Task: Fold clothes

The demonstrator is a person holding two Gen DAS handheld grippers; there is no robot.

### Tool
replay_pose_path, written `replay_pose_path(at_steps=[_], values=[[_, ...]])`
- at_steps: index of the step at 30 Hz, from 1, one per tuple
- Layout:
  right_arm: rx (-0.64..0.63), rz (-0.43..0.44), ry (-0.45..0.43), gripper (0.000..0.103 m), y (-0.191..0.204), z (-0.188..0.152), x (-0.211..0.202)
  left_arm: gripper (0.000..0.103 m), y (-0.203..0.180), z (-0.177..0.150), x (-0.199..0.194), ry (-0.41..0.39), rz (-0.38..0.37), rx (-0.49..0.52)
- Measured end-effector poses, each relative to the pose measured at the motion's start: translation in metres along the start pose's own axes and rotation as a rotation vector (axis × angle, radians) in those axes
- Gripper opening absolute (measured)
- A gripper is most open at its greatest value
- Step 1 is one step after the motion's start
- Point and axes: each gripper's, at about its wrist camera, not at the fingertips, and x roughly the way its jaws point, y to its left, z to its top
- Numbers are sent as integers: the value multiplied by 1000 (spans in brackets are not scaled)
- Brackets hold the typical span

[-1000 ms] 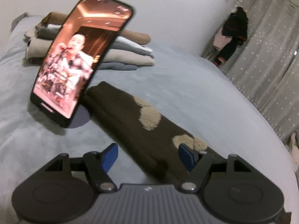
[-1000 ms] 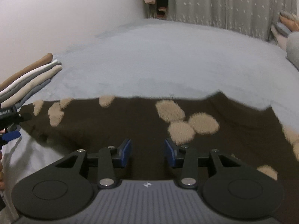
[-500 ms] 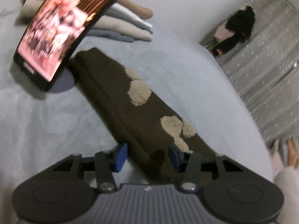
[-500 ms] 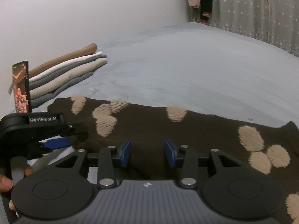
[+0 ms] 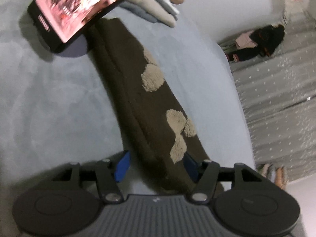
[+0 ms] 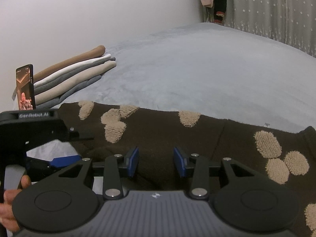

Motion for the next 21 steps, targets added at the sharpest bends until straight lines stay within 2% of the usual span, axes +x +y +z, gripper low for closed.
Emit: replay_pose_path(at_steps=[2,4,6,8,11,15,16,18,20,21], values=[[2,1,1,42,0,0,0,58,0,0,4,-18,6,3],[2,3,3,42,0,0,-1,49,-1,0,7,-41,17,18],[-1,8,5,42,1,1,-1,22,-2,-1,11,-64,35,38],[-2,15,10,42,3,1,-1,11,-3,-2,17,-82,56,68],[6,37,28,42,6,0,3,9,-9,-1,15,-123,43,117],[4,76,59,42,14,-7,10,9,-28,-3,-1,-272,2,251],[-3,85,76,42,18,-9,15,9,-31,-4,-1,-285,7,273],[-39,81,109,43,28,-14,26,10,-31,-3,6,-266,48,284],[-124,45,124,45,42,-19,34,16,-24,1,16,-222,98,249],[-170,30,131,45,49,-20,33,17,-21,4,18,-205,98,223]])
